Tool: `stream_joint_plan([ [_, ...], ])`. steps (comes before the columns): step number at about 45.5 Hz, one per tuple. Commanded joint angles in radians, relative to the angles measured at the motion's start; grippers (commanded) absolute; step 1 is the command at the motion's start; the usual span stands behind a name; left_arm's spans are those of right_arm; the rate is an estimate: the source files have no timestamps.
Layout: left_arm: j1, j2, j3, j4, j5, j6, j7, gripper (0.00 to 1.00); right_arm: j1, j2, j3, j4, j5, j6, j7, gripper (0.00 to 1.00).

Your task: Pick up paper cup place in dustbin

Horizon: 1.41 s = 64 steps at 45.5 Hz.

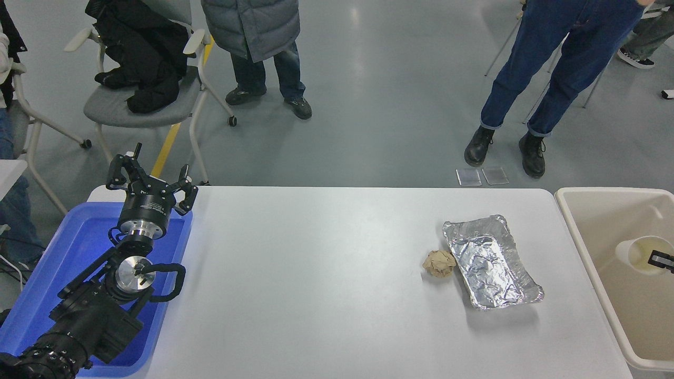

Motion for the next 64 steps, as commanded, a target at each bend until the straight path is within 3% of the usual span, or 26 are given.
stream_joint_plan([
  [1,0.000,0.000,0.000,0.000,0.000,0.000,-0.001,0.99,-0.001,-0.006,0.001,0.001,0.019,0.000,0.001,1.00],
  [64,0.000,0.000,0.000,0.000,0.000,0.000,0.000,0.99,0.013,-0.011,-0.002,0.016,0.019,0.006,0.009,1.00],
])
